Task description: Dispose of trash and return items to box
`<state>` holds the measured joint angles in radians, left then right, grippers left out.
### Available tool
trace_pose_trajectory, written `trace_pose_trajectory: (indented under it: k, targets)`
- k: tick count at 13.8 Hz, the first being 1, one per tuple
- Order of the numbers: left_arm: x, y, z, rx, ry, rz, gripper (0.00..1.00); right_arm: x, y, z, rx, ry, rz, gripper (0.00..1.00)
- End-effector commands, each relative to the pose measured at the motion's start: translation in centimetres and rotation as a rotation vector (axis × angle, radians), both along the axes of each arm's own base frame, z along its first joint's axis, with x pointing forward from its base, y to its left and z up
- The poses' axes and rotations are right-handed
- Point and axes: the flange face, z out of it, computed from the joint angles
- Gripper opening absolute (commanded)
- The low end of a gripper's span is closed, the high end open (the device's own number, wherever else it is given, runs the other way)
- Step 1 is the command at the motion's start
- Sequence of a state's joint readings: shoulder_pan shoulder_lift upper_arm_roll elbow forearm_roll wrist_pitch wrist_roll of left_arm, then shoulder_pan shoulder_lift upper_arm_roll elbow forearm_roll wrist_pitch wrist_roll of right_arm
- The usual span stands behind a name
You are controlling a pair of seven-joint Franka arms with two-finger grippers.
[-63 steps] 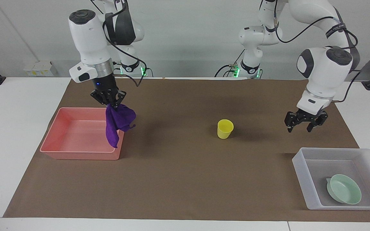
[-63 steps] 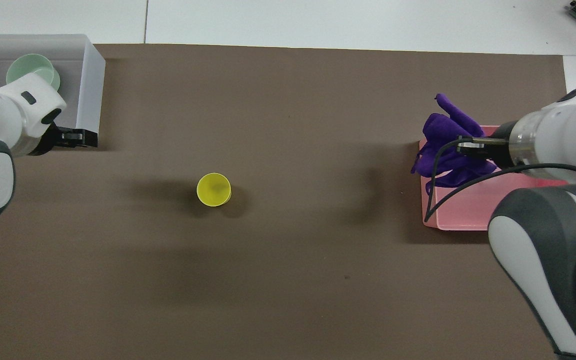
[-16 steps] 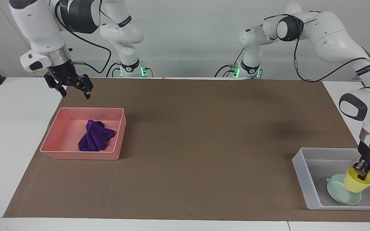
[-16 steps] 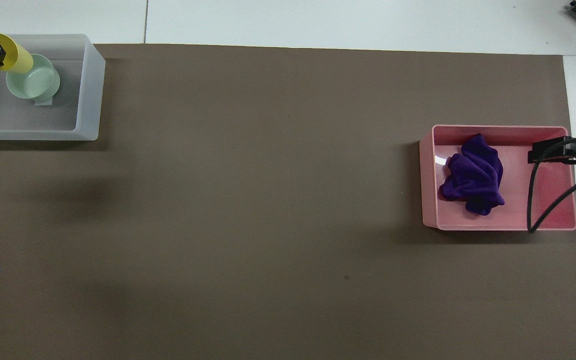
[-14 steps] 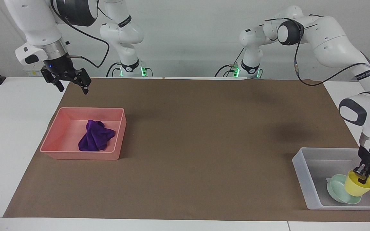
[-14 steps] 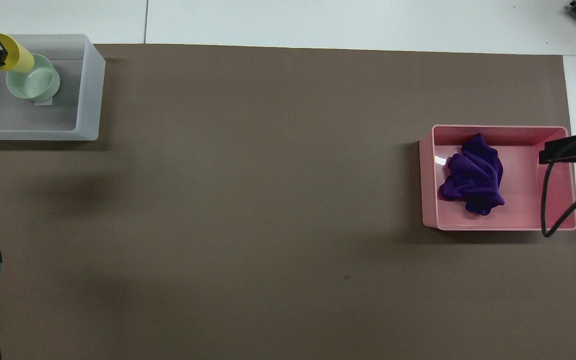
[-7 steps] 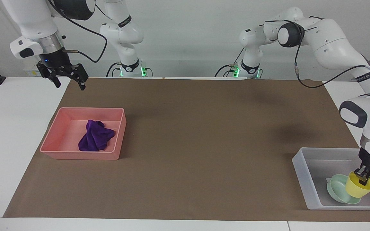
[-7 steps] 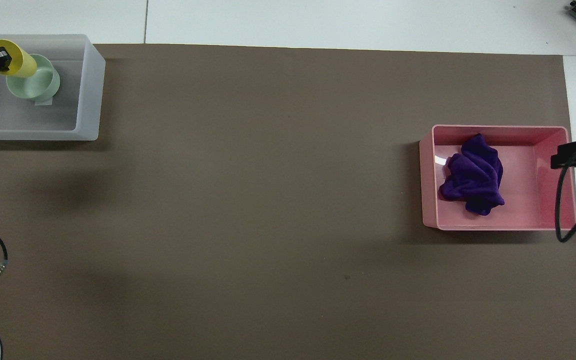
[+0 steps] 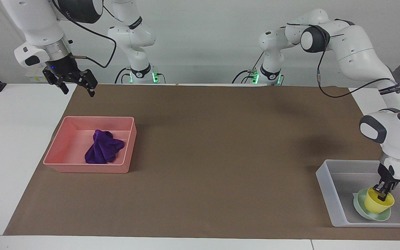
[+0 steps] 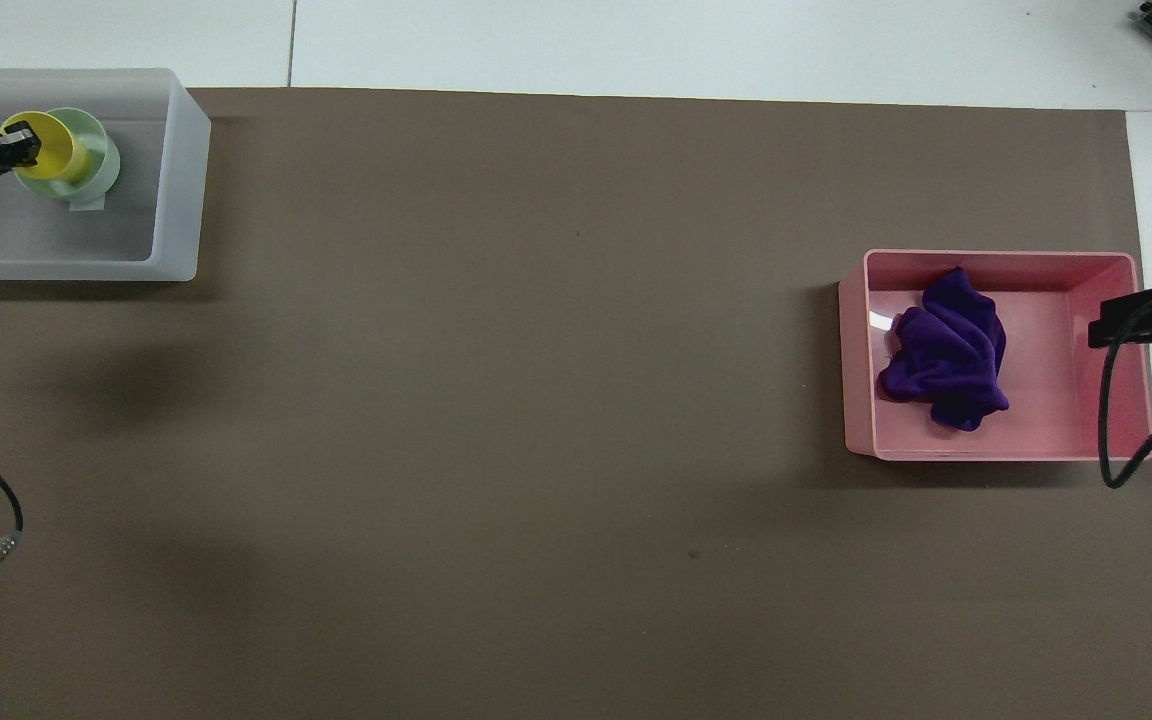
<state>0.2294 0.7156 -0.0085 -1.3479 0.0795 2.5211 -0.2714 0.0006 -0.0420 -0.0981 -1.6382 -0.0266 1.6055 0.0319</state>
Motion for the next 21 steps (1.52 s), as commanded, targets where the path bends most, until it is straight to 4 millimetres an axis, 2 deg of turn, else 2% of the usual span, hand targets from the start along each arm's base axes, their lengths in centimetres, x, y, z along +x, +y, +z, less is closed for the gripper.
trace_pose_trajectory:
  k: [1, 3, 5, 6, 7, 8, 10, 11, 14, 17, 19, 21]
  targets:
    - [-0.7, -0.1, 1.1, -0.024, -0.01, 0.015, 0.59, -0.8, 0.0, -0.2, 0.009, 0.015, -0.008, 1.0]
    - [-0.7, -0.6, 1.9, -0.018, -0.016, 0.002, 0.75, -0.9, 0.4, -0.1, 0.011, 0.021, -0.002, 1.0]
    - [-1.2, -1.6, 3.9, -0.013, -0.008, -0.019, 0.82, -1.0, 0.4, -0.2, 0.012, 0.03, 0.0, 1.0]
    - [-2.0, -2.4, 5.3, -0.008, 0.01, -0.037, 0.85, -1.0, 0.4, -0.3, 0.012, 0.031, 0.0, 1.0]
    - [-3.1, -4.4, 6.3, 0.011, 0.026, -0.105, 0.88, -1.0, 0.4, -0.1, 0.012, 0.028, 0.0, 1.0]
    - [-4.5, -5.4, 7.1, 0.039, 0.046, -0.183, 0.9, -1.0, 0.6, -0.1, 0.012, 0.03, 0.004, 1.0]
    - [-7.9, -6.7, 9.2, 0.089, 0.082, -0.316, 1.0, -1.5, 1.0, 1.0, 0.012, 0.054, 0.019, 1.0]
    - [-8.9, -8.0, 10.6, 0.099, 0.106, -0.366, 1.0, -1.6, 1.1, 1.0, 0.014, 0.057, 0.023, 1.0]
    - [-11.4, -14.5, 14.8, 0.09, 0.207, -0.476, 1.0, -1.8, 1.3, 0.4, 0.016, 0.062, 0.028, 1.0]
    - [-15.4, -19.2, 18.5, 0.091, 0.288, -0.571, 1.0, -1.7, 0.7, 0.3, 0.015, 0.056, 0.018, 1.0]
    - [-17.6, -22.1, 20.4, 0.102, 0.28, -0.622, 1.0, -1.7, 1.1, 0.4, -0.004, 0.04, 0.038, 1.0]
    - [-19.4, -22.8, 22.1, 0.094, 0.32, -0.648, 1.0, -1.6, 1.1, 0.1, -0.003, 0.036, 0.038, 1.0]
